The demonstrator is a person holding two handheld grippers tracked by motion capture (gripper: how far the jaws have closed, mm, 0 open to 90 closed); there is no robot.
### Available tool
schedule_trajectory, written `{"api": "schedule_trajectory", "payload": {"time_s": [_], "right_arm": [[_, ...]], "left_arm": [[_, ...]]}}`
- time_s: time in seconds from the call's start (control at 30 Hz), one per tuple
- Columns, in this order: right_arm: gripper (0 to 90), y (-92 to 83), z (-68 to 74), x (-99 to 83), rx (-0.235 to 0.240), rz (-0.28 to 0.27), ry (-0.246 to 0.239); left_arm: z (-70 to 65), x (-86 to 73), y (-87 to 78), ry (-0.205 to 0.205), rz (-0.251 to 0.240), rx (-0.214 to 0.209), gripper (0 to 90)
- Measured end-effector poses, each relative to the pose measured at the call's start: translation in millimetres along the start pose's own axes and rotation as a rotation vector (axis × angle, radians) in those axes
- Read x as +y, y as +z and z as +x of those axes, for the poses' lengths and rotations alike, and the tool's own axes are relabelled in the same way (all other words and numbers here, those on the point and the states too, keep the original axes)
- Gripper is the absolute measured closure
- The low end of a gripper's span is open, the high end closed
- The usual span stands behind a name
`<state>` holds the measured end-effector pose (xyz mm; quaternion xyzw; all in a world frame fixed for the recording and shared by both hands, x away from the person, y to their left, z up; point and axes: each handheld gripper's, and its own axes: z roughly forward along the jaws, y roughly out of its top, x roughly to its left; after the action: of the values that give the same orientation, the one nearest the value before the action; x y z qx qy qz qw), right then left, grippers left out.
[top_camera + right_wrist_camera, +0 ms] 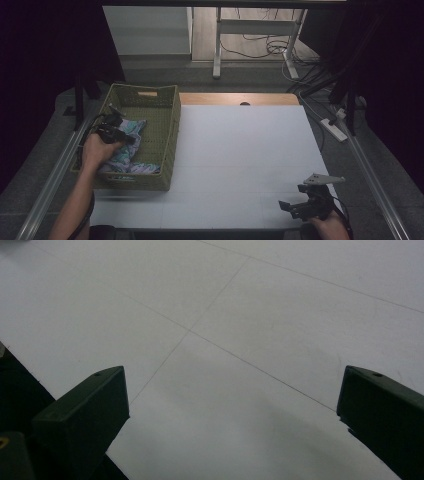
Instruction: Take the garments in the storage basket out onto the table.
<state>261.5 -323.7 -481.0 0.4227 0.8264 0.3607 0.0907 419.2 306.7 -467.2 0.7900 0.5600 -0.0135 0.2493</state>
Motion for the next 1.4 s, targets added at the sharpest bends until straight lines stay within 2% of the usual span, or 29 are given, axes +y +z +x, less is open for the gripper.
{"api": "schedule_trajectory", "payload": {"time_s": [0.13, 0.17, 0.2, 0.4, 0.47, 0.5, 0.57, 0.6, 0.63, 0.67, 0.73, 0.8, 0.87, 0.9, 0.93, 1.0, 1.07, 1.1, 1.13, 1.2, 1.27, 1.4], "right_arm": [[0.4, 0.1, 0.1, 0.0, -0.001, 0.001, -0.001], [0.4, 0.1, 0.1, 0.1, -0.001, 0.001, -0.001], [0.4, 0.1, 0.1, 0.1, -0.001, 0.001, -0.001], [0.4, 0.1, -0.1, 0.1, -0.001, 0.001, 0.001], [0.4, 0.2, 0.0, 0.1, -0.001, 0.000, 0.001], [0.4, 0.0, -0.1, 0.1, -0.001, 0.001, 0.001], [0.4, 0.0, -0.3, 0.0, 0.000, 0.000, 0.001], [0.4, -0.1, -0.3, 0.0, 0.000, 0.000, 0.002], [0.4, -0.2, -0.4, 0.1, 0.001, 0.001, 0.003], [0.4, -0.3, -0.6, 0.0, 0.002, 0.001, 0.003], [0.4, -0.3, -0.6, 0.1, 0.002, 0.001, 0.004], [0.4, -0.4, -0.5, 0.0, 0.002, 0.000, 0.003], [0.4, -0.4, -0.5, 0.0, 0.002, 0.000, 0.003], [0.4, -0.4, -0.7, 0.0, 0.003, 0.000, 0.004], [0.4, -0.4, -0.7, 0.0, 0.003, 0.000, 0.004], [0.4, -0.4, -0.8, 0.0, 0.003, 0.000, 0.004], [0.4, -0.5, -0.8, 0.0, 0.004, 0.000, 0.005], [0.4, -0.5, -0.9, 0.0, 0.004, 0.000, 0.005], [0.4, -0.5, -0.9, 0.0, 0.004, 0.000, 0.005], [0.4, -0.3, -0.9, 0.1, 0.005, 0.000, 0.005], [0.4, -0.3, -0.9, 0.1, 0.005, 0.001, 0.004], [0.4, -0.4, -1.0, 0.0, 0.006, 0.000, 0.004]], "left_arm": [[-11.9, 4.6, -15.8, 0.042, -0.086, -0.042, 84.8], [-11.9, 4.6, -15.8, 0.042, -0.086, -0.042, 84.8], [-18.5, 7.5, -23.8, 0.063, -0.124, -0.060, 84.8], [-40.4, 18.8, -46.8, 0.132, -0.228, -0.122, 84.8], [-44.0, 21.0, -50.3, 0.143, -0.242, -0.134, 84.8], [-52.0, 25.3, -56.4, 0.159, -0.266, -0.147, 84.9], [-55.8, 27.4, -59.3, 0.170, -0.276, -0.154, 84.9], [-63.6, 31.9, -65.3, 0.187, -0.299, -0.162, 84.9], [-63.6, 31.9, -65.3, 0.187, -0.299, -0.162, 84.8], [-71.2, 36.8, -71.3, 0.204, -0.319, -0.174, 84.9], [-75.2, 39.4, -74.4, 0.212, -0.329, -0.175, 84.9], [-86.7, 46.9, -83.3, 0.239, -0.358, -0.184, 84.9], [-89.5, 48.6, -85.4, 0.246, -0.365, -0.188, 84.9], [-96.6, 53.1, -90.6, 0.264, -0.384, -0.199, 84.9], [-96.6, 53.1, -90.6, 0.264, -0.384, -0.199, 84.9], [-107.0, 59.5, -98.2, 0.284, -0.414, -0.220, 84.9], [-110.3, 61.8, -100.6, 0.292, -0.422, -0.225, 84.9], [-116.9, 67.0, -106.0, 0.301, -0.442, -0.249, 84.9], [-116.9, 67.0, -106.0, 0.301, -0.442, -0.249, 84.9], [-125.6, 74.6, -113.3, 0.312, -0.470, -0.293, 84.9], [-132.8, 81.5, -117.2, 0.304, -0.464, -0.322, 84.9], [-150.0, 93.7, -122.3, 0.332, -0.472, -0.309, 84.8]]}}
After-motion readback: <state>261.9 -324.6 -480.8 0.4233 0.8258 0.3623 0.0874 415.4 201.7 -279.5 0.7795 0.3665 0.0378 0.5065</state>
